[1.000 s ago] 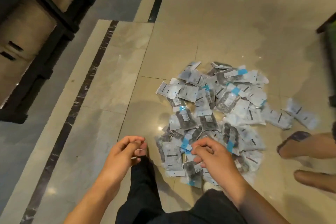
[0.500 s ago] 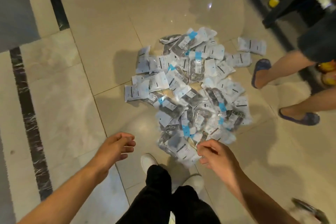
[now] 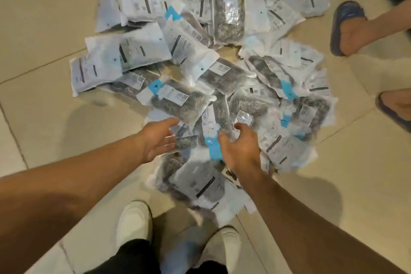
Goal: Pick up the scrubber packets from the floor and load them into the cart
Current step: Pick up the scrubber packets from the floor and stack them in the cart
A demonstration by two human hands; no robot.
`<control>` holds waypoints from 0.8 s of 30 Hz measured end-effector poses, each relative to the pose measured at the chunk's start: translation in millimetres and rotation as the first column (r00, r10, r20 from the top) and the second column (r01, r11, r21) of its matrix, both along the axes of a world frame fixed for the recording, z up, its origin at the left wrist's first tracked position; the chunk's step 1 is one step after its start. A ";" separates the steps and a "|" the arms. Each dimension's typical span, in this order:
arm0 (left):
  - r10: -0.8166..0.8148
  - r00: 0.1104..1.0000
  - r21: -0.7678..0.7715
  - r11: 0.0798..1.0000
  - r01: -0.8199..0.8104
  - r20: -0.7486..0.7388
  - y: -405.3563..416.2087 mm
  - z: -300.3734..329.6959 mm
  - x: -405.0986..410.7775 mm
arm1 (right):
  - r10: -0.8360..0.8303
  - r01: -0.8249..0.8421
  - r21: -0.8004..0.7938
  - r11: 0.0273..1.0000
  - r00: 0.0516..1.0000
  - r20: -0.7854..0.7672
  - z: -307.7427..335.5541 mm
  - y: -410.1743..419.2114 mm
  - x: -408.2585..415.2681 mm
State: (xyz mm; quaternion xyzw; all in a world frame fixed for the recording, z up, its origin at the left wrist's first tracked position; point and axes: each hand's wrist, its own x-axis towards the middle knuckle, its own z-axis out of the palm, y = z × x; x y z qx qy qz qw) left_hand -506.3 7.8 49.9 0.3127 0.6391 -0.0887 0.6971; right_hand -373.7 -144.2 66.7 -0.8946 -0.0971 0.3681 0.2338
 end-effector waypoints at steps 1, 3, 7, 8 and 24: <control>0.022 1.000 0.005 1.000 -0.022 -0.001 5.2 -23.6 6.2 | 0.020 -0.019 -0.007 1.000 0.999 0.032 -21.2 -1.4 1.5; 0.073 0.997 -0.005 0.997 -0.073 -0.007 17.7 -64.0 15.4 | 0.032 -0.031 -0.019 0.999 0.998 0.051 -57.9 -1.2 8.8; 0.188 0.981 -0.082 0.979 -0.184 0.041 30.1 -115.2 33.2 | 0.015 -0.014 -0.101 0.995 1.000 0.004 -103.3 11.6 28.9; 0.224 0.974 -0.081 0.972 -0.220 0.044 30.5 -121.1 37.4 | 0.007 -0.007 -0.101 0.995 1.000 0.009 -110.1 14.1 31.8; 0.132 0.984 -0.031 0.991 -0.130 0.117 -0.6 1.5 -34.7 | -0.188 0.185 -0.038 0.982 0.938 -0.293 32.0 -39.5 22.9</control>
